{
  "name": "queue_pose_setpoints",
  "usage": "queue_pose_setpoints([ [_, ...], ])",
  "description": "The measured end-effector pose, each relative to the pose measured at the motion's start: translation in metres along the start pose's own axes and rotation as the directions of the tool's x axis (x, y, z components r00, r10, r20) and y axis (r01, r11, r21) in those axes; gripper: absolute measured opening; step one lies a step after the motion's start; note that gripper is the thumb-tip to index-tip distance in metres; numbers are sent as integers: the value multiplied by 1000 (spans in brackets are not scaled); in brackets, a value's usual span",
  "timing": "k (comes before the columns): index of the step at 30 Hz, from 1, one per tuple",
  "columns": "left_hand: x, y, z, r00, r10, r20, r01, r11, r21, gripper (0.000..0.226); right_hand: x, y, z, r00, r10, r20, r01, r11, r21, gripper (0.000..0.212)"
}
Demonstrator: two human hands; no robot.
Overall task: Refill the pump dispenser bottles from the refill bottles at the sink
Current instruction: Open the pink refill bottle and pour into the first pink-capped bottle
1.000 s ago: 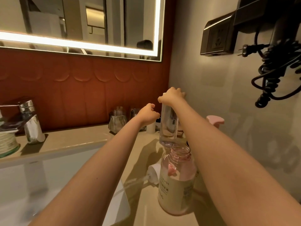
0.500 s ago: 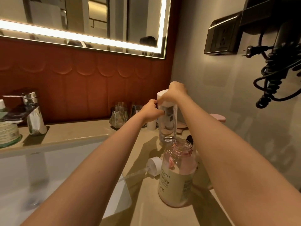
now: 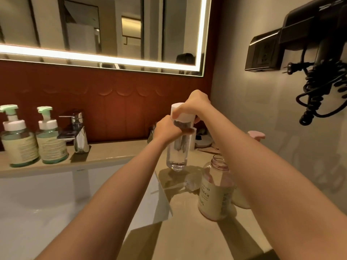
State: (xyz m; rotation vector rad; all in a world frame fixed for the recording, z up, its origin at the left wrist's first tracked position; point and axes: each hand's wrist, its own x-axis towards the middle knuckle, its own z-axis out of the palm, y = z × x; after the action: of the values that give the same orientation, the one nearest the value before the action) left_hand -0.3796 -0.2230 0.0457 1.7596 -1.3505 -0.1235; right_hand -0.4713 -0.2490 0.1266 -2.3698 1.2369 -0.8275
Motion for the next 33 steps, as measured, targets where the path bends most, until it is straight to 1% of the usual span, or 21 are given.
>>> queue_pose_setpoints([
  [3, -14, -2, -20, 997, 25, -74, -23, 999, 35, 45, -13, -12, 0, 998, -46, -41, 47, 999, 23, 47],
  [6, -33, -1, -39, 994, 13, -106, -13, 1000, 2, 49, -28, -23, -2, 996, -65, -61, 70, 995, 68, 49],
  [9, -53, 1, -53, 991, 15, -130, -20, 999, -36, 45, -43, -33, -3, 996, -64, -66, 71, 991, 110, 58],
  [12, -78, 1, -59, 993, 25, -115, -34, 997, -71, 47, -62, -35, 3, 998, -59, -18, 61, 981, 183, 65],
  [14, -96, 0, -58, 994, 27, -103, -38, 994, -99, 44, -78, -33, 7, 998, -47, 42, 34, 965, 259, 64],
  [15, -104, -2, -56, 994, 30, -102, -40, 994, -101, 42, -86, -31, 9, 997, -47, 59, 30, 963, 267, 62],
  [19, -130, -4, -48, 997, 35, -73, -43, 993, -114, 44, -115, -24, 14, 996, -63, 58, 51, 980, 191, 49],
  [23, -143, 5, -43, 997, 21, -69, -33, 985, -172, 48, -133, -22, 8, 998, -70, 8, 67, 982, 178, 36],
  [28, -160, 17, -42, 997, 49, -63, -65, 955, -289, 46, -147, -24, 2, 995, -84, -51, 90, 989, 119, 35],
  [33, -168, 18, -39, 998, 53, -33, -61, 953, -297, 46, -160, -17, 2, 992, -101, -74, 106, 992, 63, 35],
])
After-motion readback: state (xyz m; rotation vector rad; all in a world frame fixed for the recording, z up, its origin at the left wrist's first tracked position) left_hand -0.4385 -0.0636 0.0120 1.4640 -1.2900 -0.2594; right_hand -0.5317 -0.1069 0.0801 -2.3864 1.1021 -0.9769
